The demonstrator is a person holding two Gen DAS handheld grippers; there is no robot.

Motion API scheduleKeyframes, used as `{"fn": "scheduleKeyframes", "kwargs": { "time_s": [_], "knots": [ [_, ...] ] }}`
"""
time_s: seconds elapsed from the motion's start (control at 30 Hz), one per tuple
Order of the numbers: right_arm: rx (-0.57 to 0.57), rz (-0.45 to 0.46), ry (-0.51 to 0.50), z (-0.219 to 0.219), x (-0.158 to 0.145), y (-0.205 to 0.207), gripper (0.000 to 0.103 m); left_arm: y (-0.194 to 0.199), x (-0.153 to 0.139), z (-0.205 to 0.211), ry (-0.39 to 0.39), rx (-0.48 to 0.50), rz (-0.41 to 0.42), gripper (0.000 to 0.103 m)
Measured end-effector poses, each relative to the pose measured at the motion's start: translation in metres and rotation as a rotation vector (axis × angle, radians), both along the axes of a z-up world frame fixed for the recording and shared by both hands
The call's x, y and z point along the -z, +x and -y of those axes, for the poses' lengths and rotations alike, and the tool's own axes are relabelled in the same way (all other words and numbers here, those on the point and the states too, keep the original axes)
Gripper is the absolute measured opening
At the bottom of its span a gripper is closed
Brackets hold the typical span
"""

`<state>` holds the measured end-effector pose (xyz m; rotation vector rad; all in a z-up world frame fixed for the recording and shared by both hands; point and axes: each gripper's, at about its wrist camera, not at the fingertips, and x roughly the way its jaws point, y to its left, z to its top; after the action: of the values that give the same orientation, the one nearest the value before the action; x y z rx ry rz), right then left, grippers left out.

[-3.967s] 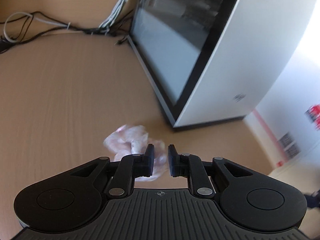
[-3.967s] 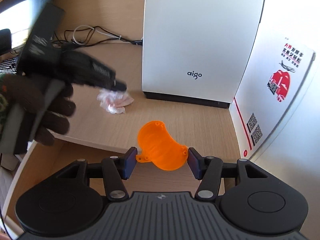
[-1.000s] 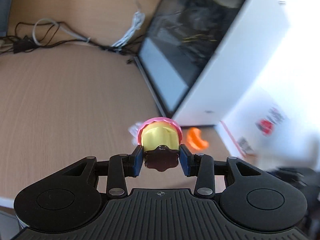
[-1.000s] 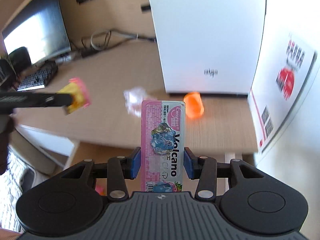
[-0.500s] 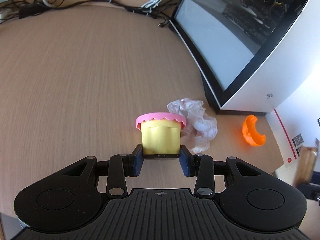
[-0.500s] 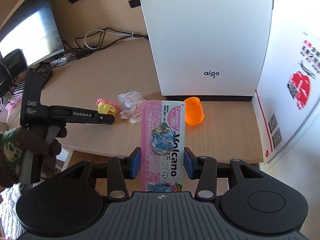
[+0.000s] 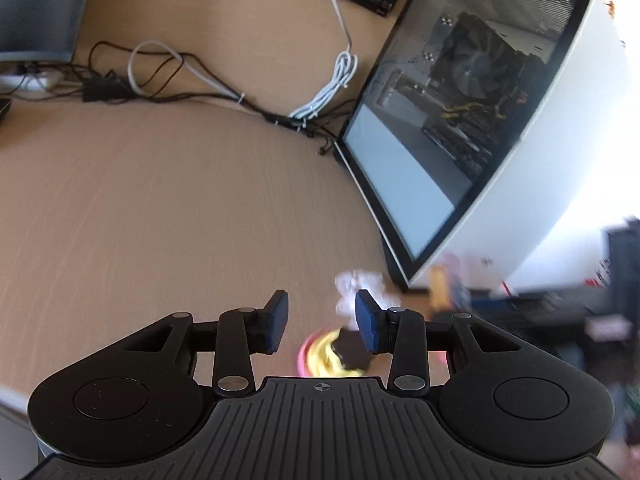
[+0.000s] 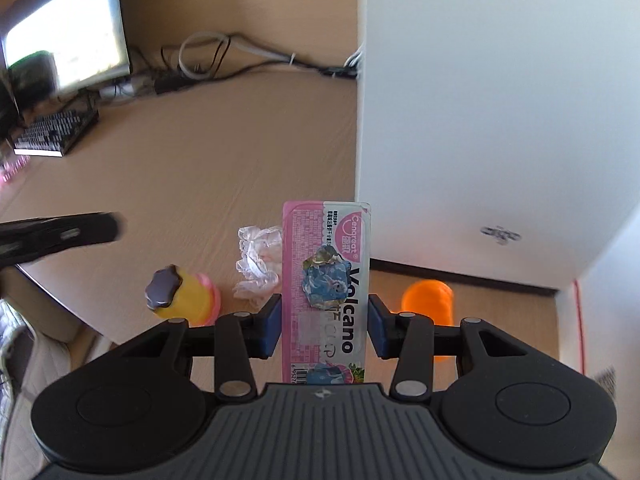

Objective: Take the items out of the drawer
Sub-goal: 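Place the cake toy on the desk with the left gripper while the right gripper places the Volcano package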

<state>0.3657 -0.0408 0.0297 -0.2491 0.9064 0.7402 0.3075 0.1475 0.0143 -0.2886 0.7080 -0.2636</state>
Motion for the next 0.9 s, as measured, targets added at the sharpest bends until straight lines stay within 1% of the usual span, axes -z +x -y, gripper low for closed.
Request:
{"fn": "scheduleKeyframes", "kwargs": {
  "time_s": [0.1, 0.2, 0.27, 0.3, 0.4, 0.5, 0.6, 0.77, 0.9],
  "knots": [
    [-0.026, 0.015, -0.041, -0.023, 0.01, 0.005, 0.043, -0.023, 0.006, -0.002, -0.005, 0.017, -0.036, 0.04],
    [-0.053, 0.047, -0.061, -0.041, 0.019, 0.006, 0.044, -0.04, 0.021, 0.0, 0.009, 0.046, -0.103, 0.04],
    [-0.046, 0.058, -0.069, -0.049, 0.027, 0.006, 0.044, -0.04, 0.035, 0.008, 0.017, 0.067, -0.16, 0.04],
    [-0.035, 0.07, -0.074, -0.051, 0.03, 0.006, 0.047, -0.041, 0.04, 0.013, 0.014, 0.074, -0.17, 0.04],
    [-0.008, 0.104, -0.093, -0.055, 0.031, 0.003, 0.049, -0.039, 0.05, 0.024, -0.011, 0.095, -0.201, 0.04],
    [-0.016, 0.129, -0.065, -0.044, 0.023, -0.009, 0.054, -0.032, 0.055, 0.034, -0.011, 0.118, -0.206, 0.04],
    [-0.005, 0.145, -0.045, -0.029, 0.017, -0.024, 0.055, -0.025, 0.057, 0.044, 0.005, 0.11, -0.198, 0.038],
    [0.053, 0.099, -0.014, 0.011, 0.017, -0.047, 0.056, -0.014, 0.058, 0.059, 0.042, 0.082, -0.168, 0.037],
    [0.095, 0.066, -0.035, 0.037, 0.028, -0.06, 0.056, -0.003, 0.059, 0.067, 0.08, 0.086, -0.152, 0.037]
  ]
}}
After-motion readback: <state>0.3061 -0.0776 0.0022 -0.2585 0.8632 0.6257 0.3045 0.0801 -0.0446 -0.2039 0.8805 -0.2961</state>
